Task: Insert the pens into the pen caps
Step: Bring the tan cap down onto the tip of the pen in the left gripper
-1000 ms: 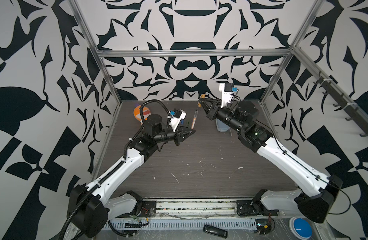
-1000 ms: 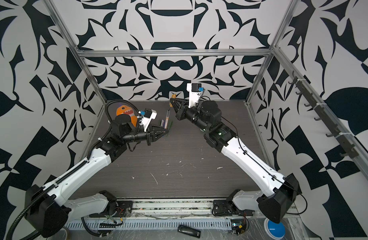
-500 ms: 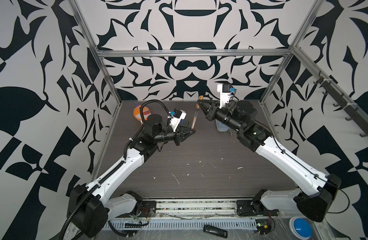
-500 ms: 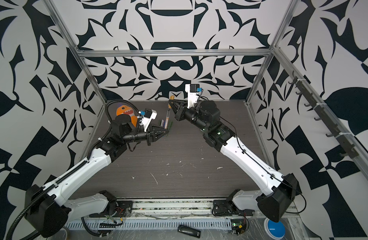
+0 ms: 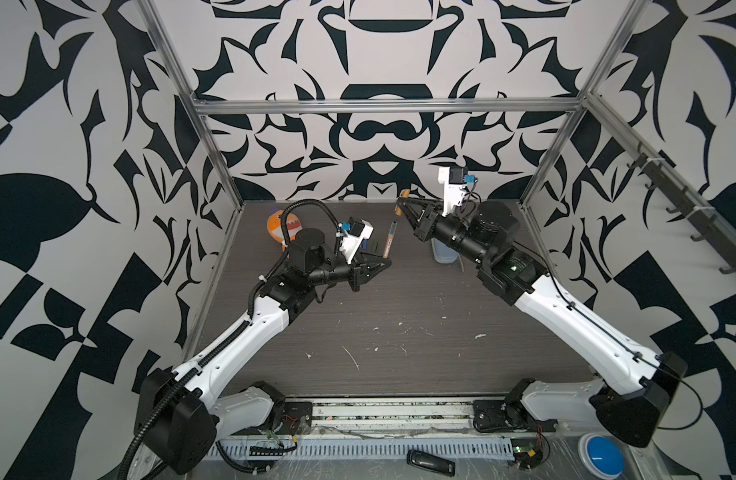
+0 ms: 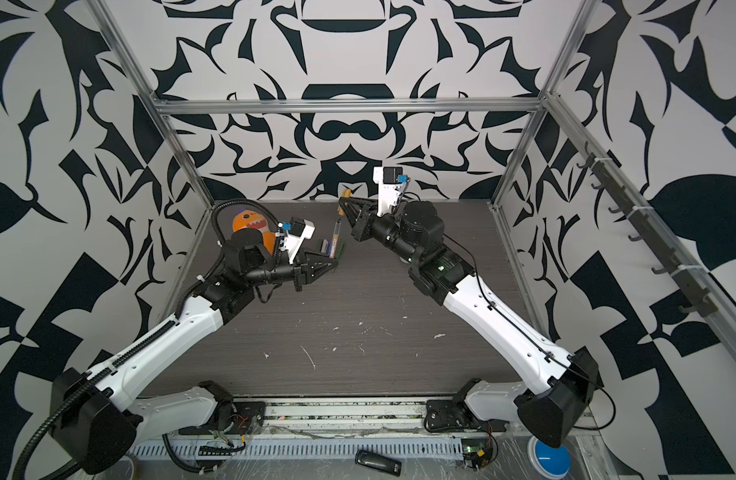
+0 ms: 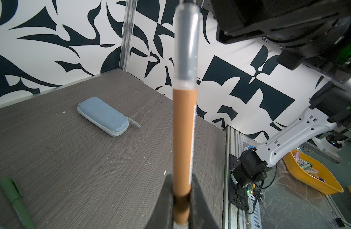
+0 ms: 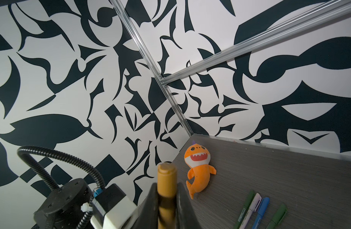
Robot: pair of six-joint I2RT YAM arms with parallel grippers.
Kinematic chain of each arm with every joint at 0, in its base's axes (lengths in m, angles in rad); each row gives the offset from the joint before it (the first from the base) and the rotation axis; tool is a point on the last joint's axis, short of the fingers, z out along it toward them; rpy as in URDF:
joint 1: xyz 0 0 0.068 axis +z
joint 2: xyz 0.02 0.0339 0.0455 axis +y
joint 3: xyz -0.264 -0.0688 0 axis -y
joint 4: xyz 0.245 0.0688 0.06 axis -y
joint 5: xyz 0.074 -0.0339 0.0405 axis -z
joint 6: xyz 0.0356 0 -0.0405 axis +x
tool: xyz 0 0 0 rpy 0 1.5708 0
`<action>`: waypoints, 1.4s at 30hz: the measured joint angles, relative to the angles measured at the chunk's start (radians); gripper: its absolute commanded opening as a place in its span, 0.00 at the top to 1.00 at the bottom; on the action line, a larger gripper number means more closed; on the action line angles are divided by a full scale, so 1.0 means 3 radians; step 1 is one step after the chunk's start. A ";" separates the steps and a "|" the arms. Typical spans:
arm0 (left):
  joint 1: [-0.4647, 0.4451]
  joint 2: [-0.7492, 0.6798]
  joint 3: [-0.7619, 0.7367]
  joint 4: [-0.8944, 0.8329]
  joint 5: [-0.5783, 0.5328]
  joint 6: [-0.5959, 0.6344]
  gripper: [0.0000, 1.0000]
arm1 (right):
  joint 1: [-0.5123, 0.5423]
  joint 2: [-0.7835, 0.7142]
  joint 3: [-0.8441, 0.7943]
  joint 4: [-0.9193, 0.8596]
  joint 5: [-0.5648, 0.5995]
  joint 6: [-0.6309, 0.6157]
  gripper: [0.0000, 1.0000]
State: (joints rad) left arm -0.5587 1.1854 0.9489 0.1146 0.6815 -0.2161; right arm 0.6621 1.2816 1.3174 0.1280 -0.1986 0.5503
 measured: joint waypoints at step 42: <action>-0.0009 -0.0220 -0.0347 0.0076 -0.0200 -0.0313 1.00 | 0.0195 -0.0061 -0.0744 0.0456 -0.0219 0.0151 0.97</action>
State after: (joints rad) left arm -0.5613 1.1194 0.8448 0.1375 0.6216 -0.3099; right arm 0.7204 1.2633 1.0943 0.2649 -0.2642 0.5957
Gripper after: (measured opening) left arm 0.134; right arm 0.155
